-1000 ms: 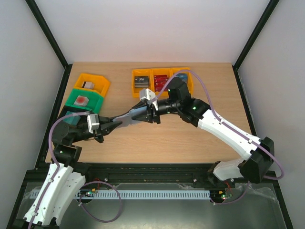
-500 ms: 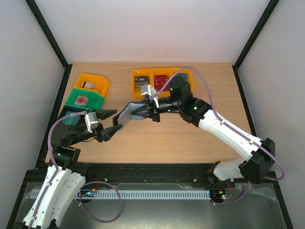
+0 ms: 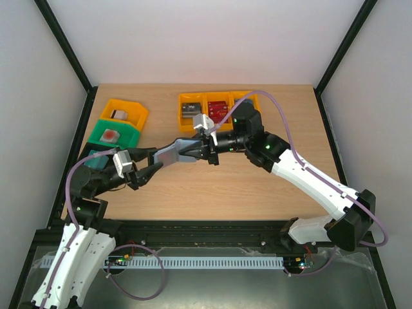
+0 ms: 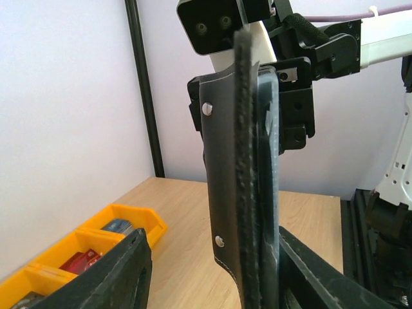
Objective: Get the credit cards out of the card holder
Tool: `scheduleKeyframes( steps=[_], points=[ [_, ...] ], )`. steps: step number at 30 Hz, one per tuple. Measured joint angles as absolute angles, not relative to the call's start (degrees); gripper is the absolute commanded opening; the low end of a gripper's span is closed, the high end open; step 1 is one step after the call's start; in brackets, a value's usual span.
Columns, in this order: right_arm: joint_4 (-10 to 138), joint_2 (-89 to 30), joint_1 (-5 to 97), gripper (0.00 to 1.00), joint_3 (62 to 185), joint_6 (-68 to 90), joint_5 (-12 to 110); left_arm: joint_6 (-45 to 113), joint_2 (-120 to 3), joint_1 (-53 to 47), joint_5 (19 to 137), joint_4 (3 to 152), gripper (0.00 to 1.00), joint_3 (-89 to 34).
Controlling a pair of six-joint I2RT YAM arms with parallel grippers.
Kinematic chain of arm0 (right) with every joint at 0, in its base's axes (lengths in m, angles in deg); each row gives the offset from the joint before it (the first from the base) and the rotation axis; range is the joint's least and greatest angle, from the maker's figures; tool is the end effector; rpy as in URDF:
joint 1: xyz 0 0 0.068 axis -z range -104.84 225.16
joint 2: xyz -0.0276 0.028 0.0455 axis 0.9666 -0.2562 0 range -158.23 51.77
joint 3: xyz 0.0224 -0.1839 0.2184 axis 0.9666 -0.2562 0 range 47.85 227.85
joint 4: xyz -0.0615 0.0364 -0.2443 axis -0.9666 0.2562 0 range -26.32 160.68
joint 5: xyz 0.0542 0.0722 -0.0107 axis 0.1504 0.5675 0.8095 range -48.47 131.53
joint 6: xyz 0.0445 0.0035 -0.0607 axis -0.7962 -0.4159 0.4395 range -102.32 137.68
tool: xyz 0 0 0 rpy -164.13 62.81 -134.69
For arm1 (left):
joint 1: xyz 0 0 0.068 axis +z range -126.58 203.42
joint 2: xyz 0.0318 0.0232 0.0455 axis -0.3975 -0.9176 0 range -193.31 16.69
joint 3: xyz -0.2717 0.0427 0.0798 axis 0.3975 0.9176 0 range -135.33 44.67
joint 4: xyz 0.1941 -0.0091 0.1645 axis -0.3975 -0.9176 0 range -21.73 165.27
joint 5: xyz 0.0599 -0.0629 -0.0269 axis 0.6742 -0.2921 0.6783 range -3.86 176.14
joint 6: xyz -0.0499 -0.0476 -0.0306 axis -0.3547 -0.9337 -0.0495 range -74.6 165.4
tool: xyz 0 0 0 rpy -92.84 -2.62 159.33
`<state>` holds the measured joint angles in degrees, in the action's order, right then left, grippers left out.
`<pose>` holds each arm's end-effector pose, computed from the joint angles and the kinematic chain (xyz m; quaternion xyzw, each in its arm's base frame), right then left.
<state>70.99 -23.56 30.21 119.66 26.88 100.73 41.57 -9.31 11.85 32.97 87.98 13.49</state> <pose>0.1703 0.2471 0.4077 -0.5852 0.4535 0.5324 0.4104 0.0957 -0.0716 0.3510 0.3965 0.5007 -0.3579 0.6812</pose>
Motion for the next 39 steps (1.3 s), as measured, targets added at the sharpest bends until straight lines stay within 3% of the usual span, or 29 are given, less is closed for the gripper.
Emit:
scheduleKeyframes(
  steps=[6, 8, 12, 15, 23, 30, 32, 33, 38, 39],
  points=[
    [68.12, -24.98, 30.12, 0.02, 119.66, 22.81, 102.22, 41.41, -10.01, 10.65, 33.08, 89.95, 0.42, 13.71],
    [67.32, -25.74, 29.88, 0.02, 119.66, 21.89, 102.41, 40.96, -10.36, 9.81, 33.10, 91.06, 0.33, 13.99],
    [65.76, -26.51, 29.55, 0.02, 119.66, 20.21, 102.44, 40.34, -11.28, 8.57, 33.32, 92.85, 0.03, 14.34],
    [64.58, -26.53, 29.49, 0.02, 119.64, 19.09, 101.91, 39.91, -11.52, 8.24, 33.82, 94.10, 0.02, 14.54],
    [68.54, -26.42, 29.38, 0.62, 120.76, 22.46, 96.49, 38.31, -11.41, 8.22, 35.79, 93.38, 0.02, 14.67],
    [68.61, -25.50, 28.76, 0.84, 120.87, 24.17, 95.90, 38.16, -11.41, 8.22, 36.03, 92.81, 0.02, 14.87],
    [67.14, -26.20, 27.85, 0.81, 121.02, 23.42, 96.16, 37.94, -11.41, 8.22, 35.94, 92.81, 0.02, 14.89],
    [66.57, -26.88, 27.26, 0.74, 121.26, 23.14, 96.40, 37.90, -11.41, 8.22, 35.75, 92.79, 0.02, 14.89],
    [63.36, -29.61, 26.05, 0.14, 121.65, 21.00, 97.28, 37.90, -11.41, 8.35, 35.16, 91.50, 0.02, 14.89],
    [62.94, -29.72, 26.21, 0.06, 121.65, 20.52, 97.23, 37.90, -11.35, 8.35, 34.94, 91.41, 0.02, 14.89]
  ],
)
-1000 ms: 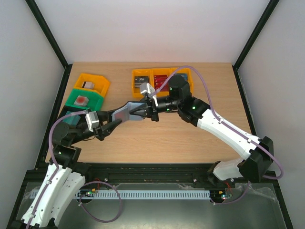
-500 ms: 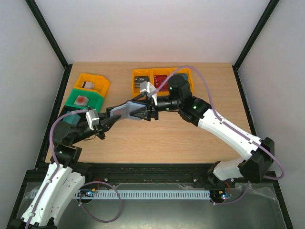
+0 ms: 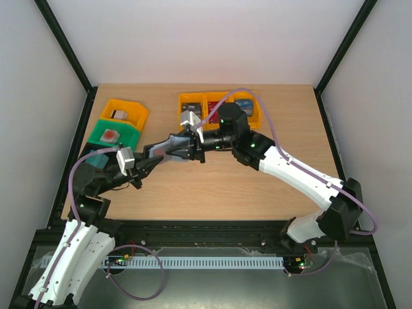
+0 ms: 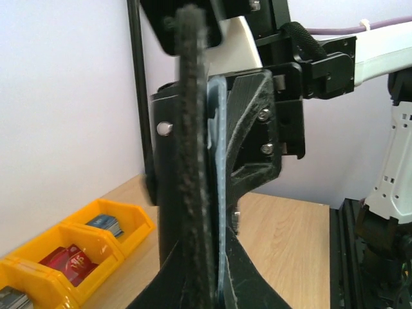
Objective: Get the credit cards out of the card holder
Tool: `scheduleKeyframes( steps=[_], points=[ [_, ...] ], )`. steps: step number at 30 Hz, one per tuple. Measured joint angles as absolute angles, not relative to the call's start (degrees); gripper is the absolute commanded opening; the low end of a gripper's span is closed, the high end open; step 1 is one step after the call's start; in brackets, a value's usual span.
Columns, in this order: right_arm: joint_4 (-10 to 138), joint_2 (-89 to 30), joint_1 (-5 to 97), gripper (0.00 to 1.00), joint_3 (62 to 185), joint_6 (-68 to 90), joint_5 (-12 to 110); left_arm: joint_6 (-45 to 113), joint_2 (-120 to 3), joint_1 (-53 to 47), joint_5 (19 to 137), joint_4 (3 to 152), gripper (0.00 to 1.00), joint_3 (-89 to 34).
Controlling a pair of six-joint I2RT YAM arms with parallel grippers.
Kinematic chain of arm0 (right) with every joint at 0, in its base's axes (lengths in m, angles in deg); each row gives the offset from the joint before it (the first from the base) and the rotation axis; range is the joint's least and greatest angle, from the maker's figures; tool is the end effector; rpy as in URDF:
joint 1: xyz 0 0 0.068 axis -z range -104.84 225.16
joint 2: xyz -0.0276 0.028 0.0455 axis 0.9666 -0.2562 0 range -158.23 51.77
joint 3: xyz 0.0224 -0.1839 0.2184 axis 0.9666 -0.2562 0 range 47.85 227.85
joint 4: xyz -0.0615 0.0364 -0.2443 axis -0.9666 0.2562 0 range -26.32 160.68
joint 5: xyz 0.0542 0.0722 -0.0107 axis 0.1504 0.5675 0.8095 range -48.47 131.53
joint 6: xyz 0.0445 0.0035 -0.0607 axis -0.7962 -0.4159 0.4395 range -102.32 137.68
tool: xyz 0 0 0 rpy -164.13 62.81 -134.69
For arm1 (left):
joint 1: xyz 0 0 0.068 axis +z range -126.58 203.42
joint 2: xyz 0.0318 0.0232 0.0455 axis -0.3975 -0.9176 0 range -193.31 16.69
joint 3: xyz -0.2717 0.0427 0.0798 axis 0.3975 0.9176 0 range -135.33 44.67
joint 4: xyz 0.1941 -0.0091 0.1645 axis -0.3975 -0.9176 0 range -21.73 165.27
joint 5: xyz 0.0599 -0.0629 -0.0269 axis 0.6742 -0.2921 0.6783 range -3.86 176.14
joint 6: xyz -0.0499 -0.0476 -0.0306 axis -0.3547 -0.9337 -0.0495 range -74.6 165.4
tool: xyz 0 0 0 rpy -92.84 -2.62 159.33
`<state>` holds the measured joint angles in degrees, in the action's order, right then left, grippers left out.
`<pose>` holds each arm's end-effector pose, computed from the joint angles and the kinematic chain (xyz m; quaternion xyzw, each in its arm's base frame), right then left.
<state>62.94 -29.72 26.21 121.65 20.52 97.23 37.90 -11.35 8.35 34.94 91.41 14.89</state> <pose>0.1781 0.2844 0.4028 -0.5677 0.4603 0.5514 0.4023 0.1017 -0.0788 0.3463 0.3836 0.5066 -0.3921 0.6652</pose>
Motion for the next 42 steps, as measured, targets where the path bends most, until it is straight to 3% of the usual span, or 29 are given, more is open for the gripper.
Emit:
scheduleKeyframes(
  steps=[4, 5, 7, 9, 14, 25, 29, 42],
  points=[
    [62.33, -29.79, 26.40, 0.02, 121.65, 19.16, 98.76, 37.22, -11.17, 8.83, 35.33, 91.65, 0.02, 14.89],
    [62.38, -29.79, 26.40, 0.02, 121.65, 19.29, 98.85, 36.91, -11.15, 8.85, 35.27, 91.61, 0.11, 14.89],
    [62.57, -29.79, 26.56, 0.02, 121.70, 19.77, 99.31, 36.26, -11.15, 8.94, 35.00, 91.65, 0.42, 14.89],
    [62.94, -29.76, 27.13, 0.02, 121.70, 20.12, 99.75, 35.49, -11.15, 9.03, 33.98, 91.63, 0.49, 14.85],
    [68.28, -29.44, 29.44, 0.02, 122.29, 23.97, 101.30, 35.40, -10.67, 11.13, 32.49, 89.03, 0.48, 13.56],
    [77.57, -27.93, 30.19, 0.02, 123.25, 30.74, 103.81, 36.50, -9.93, 13.75, 32.60, 87.65, 0.23, 12.57],
    [77.98, -27.82, 30.19, 0.02, 123.31, 31.05, 105.37, 37.50, -9.93, 13.75, 32.84, 87.26, 0.20, 12.57],
    [72.67, -28.08, 29.62, 0.02, 123.34, 24.30, 104.23, 42.86, -10.30, 12.15, 35.90, 85.97, 0.39, 12.55]
  ],
)
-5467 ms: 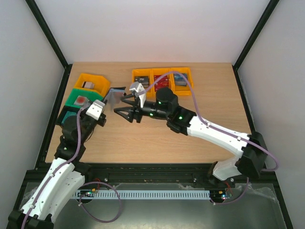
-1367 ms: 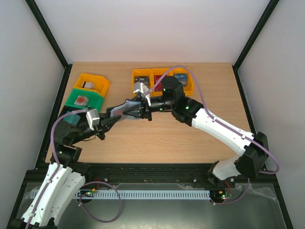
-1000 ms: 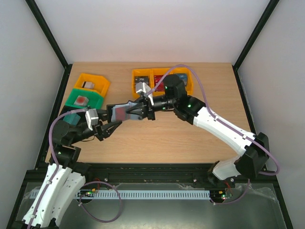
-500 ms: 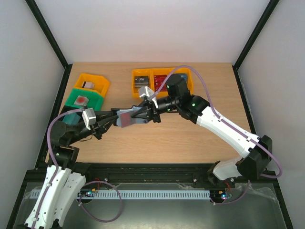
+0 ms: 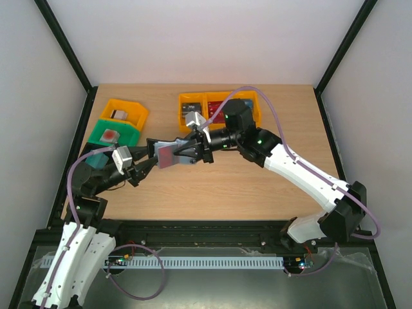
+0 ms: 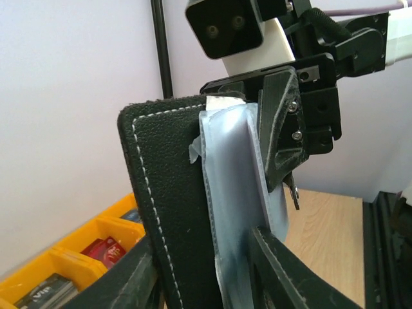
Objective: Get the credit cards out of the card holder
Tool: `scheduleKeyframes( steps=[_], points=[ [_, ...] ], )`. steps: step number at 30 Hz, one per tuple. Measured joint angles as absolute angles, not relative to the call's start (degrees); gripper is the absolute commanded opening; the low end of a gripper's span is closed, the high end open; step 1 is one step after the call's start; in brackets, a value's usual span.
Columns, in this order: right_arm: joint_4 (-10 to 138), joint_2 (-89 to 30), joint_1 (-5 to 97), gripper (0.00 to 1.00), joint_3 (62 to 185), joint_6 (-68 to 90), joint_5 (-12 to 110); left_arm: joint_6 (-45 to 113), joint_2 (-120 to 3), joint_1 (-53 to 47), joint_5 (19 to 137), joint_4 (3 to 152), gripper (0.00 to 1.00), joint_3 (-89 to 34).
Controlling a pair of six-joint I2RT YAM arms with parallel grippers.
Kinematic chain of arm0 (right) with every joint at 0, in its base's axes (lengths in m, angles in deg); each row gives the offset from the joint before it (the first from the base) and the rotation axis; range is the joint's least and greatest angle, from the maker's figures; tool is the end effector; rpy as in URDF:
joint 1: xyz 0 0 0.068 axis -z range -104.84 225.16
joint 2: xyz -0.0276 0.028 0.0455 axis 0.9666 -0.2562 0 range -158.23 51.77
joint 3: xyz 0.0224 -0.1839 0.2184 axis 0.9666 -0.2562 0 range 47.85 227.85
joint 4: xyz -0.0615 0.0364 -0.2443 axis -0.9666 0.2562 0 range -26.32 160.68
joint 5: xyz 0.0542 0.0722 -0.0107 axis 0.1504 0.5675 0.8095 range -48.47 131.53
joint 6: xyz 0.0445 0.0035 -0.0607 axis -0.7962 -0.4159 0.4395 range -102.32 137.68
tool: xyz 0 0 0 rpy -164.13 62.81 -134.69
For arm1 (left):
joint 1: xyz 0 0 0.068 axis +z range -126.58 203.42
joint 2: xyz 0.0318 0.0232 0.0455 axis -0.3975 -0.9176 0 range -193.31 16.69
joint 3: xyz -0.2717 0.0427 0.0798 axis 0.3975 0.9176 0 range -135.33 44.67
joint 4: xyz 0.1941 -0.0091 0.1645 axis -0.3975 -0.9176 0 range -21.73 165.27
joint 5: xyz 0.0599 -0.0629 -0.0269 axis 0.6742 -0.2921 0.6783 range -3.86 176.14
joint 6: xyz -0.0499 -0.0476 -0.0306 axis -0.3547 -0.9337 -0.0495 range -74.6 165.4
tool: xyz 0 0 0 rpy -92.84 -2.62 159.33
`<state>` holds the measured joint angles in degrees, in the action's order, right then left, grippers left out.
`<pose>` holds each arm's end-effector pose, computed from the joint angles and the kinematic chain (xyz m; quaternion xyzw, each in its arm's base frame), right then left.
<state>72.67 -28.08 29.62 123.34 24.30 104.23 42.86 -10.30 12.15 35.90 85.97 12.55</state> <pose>0.1789 0.2628 0.4051 -0.5843 0.4600 0.5613 0.3633 0.1022 -0.0703 0.3520 0.3792 0.5186 -0.3410 0.6863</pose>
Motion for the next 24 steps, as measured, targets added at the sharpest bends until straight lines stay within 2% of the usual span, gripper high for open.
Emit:
scheduleKeyframes(
  steps=[6, 10, 13, 15, 16, 17, 18, 22, 24],
  points=[
    [69.61, -29.76, 28.81, 0.02, 123.36, 21.19, 102.83, 42.46, -10.45, 11.96, 36.49, 85.60, 0.46, 12.62],
    [68.58, -30.77, 27.15, 0.02, 123.71, 20.80, 102.57, 40.72, -10.80, 11.10, 37.21, 87.13, 0.43, 13.54],
    [68.26, -31.86, 26.69, 0.02, 124.63, 20.17, 102.31, 39.47, -11.06, 10.51, 37.80, 88.24, 0.30, 14.15],
    [67.99, -32.28, 26.71, 0.02, 125.00, 19.92, 101.85, 38.73, -11.11, 10.41, 38.20, 88.61, 0.16, 14.34],
    [67.78, -32.45, 26.69, 0.03, 125.06, 19.86, 101.45, 38.68, -11.11, 10.30, 38.15, 88.72, 0.06, 14.41],
    [67.64, -32.58, 26.69, 0.05, 125.08, 19.82, 101.26, 38.42, -11.08, 10.12, 38.09, 88.77, 0.03, 14.50],
    [67.56, -32.72, 26.69, 0.10, 125.08, 19.82, 100.93, 38.44, -11.08, 9.92, 37.91, 88.79, 0.02, 14.56],
    [67.62, -33.11, 26.69, 0.47, 125.13, 20.30, 100.05, 38.79, -10.87, 9.66, 38.09, 87.85, 0.02, 14.69],
    [67.56, -33.09, 26.51, 0.61, 125.02, 20.49, 98.96, 40.26, -10.76, 9.27, 38.65, 86.45, 0.02, 14.69]
  ],
)
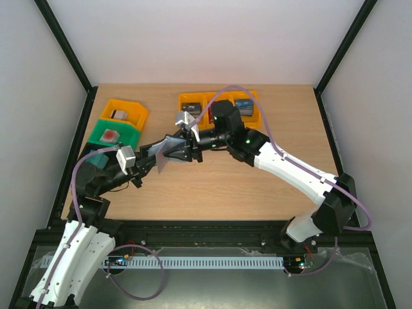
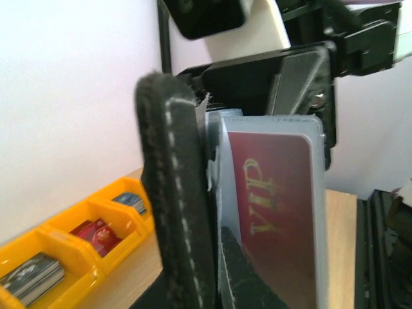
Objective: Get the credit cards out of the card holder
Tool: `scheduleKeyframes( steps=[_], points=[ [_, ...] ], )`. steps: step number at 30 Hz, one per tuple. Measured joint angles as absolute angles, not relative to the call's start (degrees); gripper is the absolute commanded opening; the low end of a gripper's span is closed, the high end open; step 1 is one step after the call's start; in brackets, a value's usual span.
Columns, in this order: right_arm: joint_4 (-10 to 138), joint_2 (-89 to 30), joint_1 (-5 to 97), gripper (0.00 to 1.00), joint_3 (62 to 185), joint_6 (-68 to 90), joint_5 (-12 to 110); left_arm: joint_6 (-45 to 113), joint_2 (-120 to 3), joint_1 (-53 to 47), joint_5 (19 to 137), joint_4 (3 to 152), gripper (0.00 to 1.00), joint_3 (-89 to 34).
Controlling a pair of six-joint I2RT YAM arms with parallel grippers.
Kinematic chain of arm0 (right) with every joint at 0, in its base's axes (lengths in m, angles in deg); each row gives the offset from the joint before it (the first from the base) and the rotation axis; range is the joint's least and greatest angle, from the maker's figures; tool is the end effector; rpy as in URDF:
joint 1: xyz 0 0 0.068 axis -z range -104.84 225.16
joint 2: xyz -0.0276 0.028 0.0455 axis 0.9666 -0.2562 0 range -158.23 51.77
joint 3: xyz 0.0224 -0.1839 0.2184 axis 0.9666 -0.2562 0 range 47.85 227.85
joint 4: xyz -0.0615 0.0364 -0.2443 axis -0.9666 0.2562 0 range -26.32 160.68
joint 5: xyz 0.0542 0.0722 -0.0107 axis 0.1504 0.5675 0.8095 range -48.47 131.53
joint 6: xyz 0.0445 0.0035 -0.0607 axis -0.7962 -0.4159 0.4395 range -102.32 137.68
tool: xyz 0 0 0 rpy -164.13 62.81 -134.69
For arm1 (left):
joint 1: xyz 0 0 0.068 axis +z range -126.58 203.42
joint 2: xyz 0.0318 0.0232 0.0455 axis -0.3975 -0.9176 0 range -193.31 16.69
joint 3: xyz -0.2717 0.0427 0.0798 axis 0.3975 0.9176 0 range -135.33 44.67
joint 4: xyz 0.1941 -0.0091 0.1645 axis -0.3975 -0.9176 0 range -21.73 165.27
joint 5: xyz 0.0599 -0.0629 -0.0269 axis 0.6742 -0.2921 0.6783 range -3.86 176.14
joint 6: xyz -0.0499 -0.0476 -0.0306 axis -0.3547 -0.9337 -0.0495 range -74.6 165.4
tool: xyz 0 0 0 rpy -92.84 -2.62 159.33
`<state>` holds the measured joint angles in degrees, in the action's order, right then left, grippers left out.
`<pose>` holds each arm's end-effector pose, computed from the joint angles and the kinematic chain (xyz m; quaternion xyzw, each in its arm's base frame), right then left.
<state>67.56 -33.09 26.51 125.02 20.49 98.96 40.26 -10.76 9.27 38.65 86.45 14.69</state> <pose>0.1875 0.2941 0.3963 -0.5686 0.4804 0.5588 0.3656 0.1065 -0.0753 0.3398 0.3601 0.5387 -0.3658 0.6680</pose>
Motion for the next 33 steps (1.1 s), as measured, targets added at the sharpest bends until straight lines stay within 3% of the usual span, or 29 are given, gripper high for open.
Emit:
scheduleKeyframes(
  steps=[5, 8, 19, 31, 33],
  points=[
    [65.68, -31.36, 27.61, 0.81, 120.84, 21.30, 94.26, 48.37, -10.30, 9.16, 46.33, 80.44, 0.02, 14.56],
    [65.59, -30.66, 29.27, 1.00, 118.51, 21.61, 92.88, 53.59, -10.12, 9.16, 51.03, 77.64, 0.02, 14.02],
    [68.08, -30.27, 31.76, 0.99, 118.16, 24.12, 87.44, 57.33, -10.12, 9.18, 57.41, 75.59, 0.02, 11.83],
    [65.98, -27.03, 32.46, 1.00, 114.96, 24.51, 89.93, 47.67, -9.58, 10.60, 42.83, 78.30, 0.02, 11.83],
    [65.52, -27.03, 32.46, 0.84, 114.96, 24.32, 91.60, 46.05, -9.58, 10.80, 40.67, 79.41, 0.02, 11.83]
  ],
)
